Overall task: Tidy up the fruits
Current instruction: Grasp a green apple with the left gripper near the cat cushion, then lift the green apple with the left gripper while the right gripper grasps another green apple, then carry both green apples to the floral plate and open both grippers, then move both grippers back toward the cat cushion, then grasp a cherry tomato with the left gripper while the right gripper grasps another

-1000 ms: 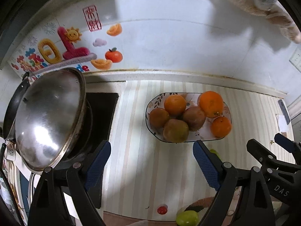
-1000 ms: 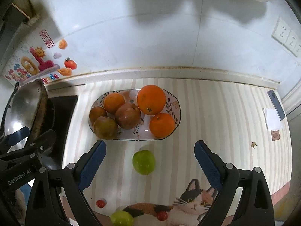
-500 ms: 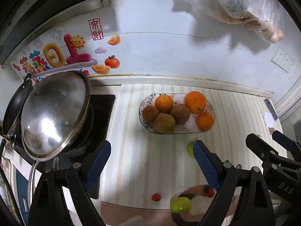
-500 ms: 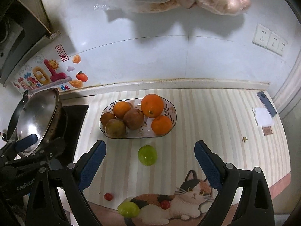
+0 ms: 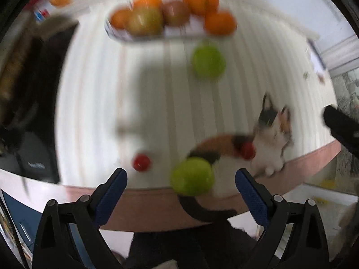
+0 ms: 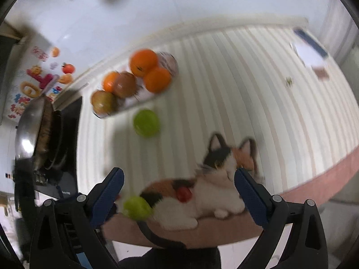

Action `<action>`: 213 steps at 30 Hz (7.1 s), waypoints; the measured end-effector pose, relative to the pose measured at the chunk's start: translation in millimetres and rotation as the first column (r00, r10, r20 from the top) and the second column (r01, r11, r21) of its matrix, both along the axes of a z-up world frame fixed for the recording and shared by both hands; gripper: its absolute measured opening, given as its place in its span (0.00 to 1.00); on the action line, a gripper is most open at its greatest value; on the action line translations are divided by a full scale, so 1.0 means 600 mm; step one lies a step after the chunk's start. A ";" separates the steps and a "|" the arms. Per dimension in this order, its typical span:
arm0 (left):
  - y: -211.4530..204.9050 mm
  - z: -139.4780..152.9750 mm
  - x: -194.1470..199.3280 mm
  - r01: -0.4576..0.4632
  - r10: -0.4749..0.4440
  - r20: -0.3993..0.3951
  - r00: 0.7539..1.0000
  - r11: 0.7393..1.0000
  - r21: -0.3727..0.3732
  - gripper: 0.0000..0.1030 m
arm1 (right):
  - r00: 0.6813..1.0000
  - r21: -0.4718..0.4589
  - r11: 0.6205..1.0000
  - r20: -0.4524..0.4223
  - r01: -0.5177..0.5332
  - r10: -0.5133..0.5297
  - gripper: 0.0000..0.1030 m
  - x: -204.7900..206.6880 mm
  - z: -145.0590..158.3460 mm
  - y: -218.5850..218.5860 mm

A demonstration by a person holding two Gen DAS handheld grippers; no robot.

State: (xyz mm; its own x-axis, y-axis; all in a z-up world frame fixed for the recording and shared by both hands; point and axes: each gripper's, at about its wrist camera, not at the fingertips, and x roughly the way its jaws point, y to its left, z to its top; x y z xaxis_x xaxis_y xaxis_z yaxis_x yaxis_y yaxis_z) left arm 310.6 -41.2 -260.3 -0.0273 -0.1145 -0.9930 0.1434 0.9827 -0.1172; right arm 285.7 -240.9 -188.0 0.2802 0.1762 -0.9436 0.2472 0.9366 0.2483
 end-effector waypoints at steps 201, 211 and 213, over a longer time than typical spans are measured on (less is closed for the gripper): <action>0.125 -0.040 0.002 -0.238 0.239 -0.024 0.971 0.971 0.032 0.88 | 0.978 0.099 0.989 -0.165 -0.108 0.124 0.62 -0.023 -0.169 0.037; 0.109 -0.095 0.001 -0.224 0.225 -0.095 0.970 0.974 0.028 0.68 | 0.966 0.106 0.985 -0.202 -0.139 0.158 0.55 -0.006 -0.216 0.063; 0.100 -0.101 0.001 -0.209 0.211 -0.092 0.973 0.977 0.032 0.64 | 0.965 0.100 0.985 -0.209 -0.143 0.161 0.53 -0.002 -0.221 0.068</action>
State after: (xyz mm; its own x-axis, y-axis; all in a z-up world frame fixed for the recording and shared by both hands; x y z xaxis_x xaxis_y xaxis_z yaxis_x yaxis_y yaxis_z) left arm 311.4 18.9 -320.7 -0.0983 -0.1054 -0.9896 -0.0775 0.9922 -0.0979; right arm 284.6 -199.9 -320.3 0.0360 0.2812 -0.9590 0.1597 0.9456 0.2833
